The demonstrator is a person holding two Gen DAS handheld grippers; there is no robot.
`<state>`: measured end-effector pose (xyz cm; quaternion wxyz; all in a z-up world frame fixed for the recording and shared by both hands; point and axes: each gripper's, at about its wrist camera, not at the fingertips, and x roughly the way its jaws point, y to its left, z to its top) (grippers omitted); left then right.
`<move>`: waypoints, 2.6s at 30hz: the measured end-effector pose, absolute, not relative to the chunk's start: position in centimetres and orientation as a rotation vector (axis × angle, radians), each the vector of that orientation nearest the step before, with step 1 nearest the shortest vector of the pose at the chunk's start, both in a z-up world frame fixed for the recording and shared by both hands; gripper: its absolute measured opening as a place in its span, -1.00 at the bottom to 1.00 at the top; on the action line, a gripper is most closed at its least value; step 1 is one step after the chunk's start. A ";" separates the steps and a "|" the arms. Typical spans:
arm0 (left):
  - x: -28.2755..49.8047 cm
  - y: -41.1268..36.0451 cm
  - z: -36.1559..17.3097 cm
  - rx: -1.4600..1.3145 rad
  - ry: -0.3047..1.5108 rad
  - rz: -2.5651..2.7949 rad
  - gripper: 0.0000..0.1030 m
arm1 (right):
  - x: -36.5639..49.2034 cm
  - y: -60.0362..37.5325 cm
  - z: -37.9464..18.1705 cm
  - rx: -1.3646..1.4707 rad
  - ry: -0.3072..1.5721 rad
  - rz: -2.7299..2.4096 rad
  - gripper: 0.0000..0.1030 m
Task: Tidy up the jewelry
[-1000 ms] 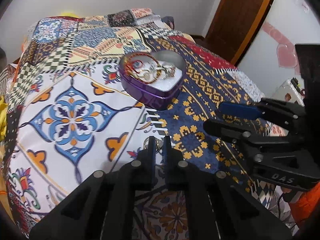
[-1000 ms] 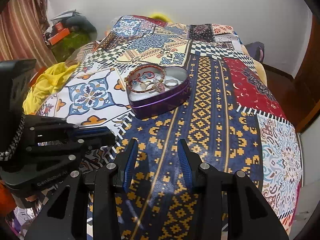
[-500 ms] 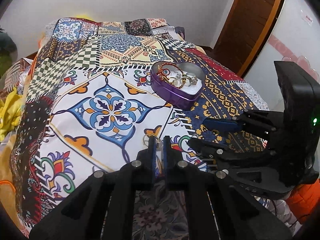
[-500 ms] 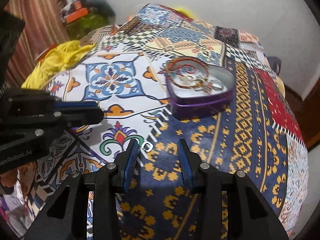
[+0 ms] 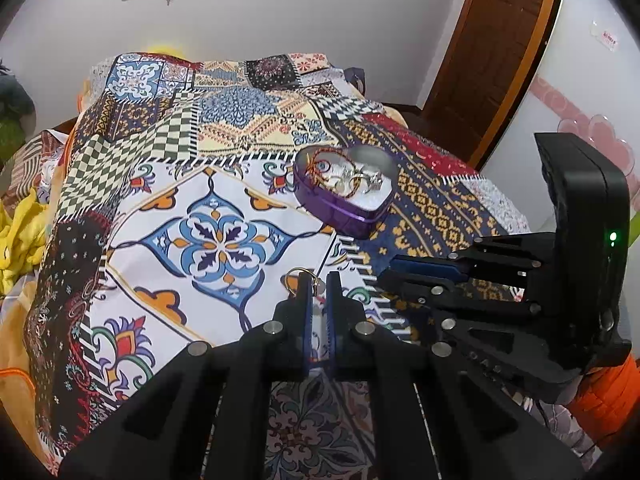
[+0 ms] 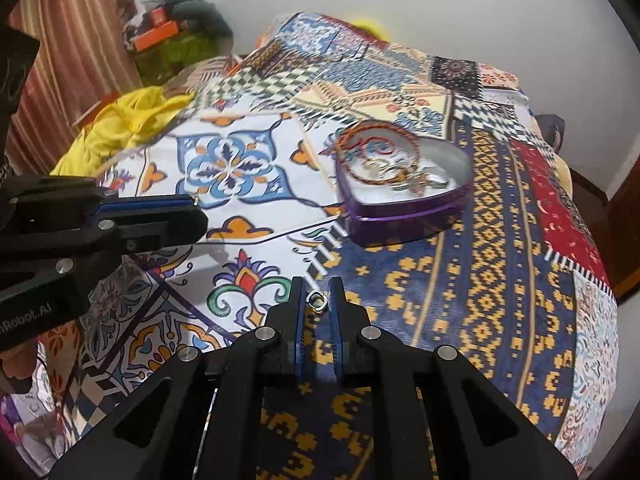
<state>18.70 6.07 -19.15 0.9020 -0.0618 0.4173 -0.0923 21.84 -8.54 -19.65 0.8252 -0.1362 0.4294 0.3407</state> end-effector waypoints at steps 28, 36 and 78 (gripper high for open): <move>23.5 3.6 -14.7 -0.091 0.740 -0.216 -0.91 | 26.3 -11.5 -13.8 -0.146 0.747 0.648 -0.81; 25.6 2.9 -16.3 -0.105 0.788 -0.240 -0.91 | 28.1 -11.3 -14.1 -0.129 0.762 0.654 -0.81; 21.7 4.1 -12.4 -0.088 0.700 -0.170 -0.68 | 24.5 -11.7 -9.4 -0.188 0.709 0.638 -0.51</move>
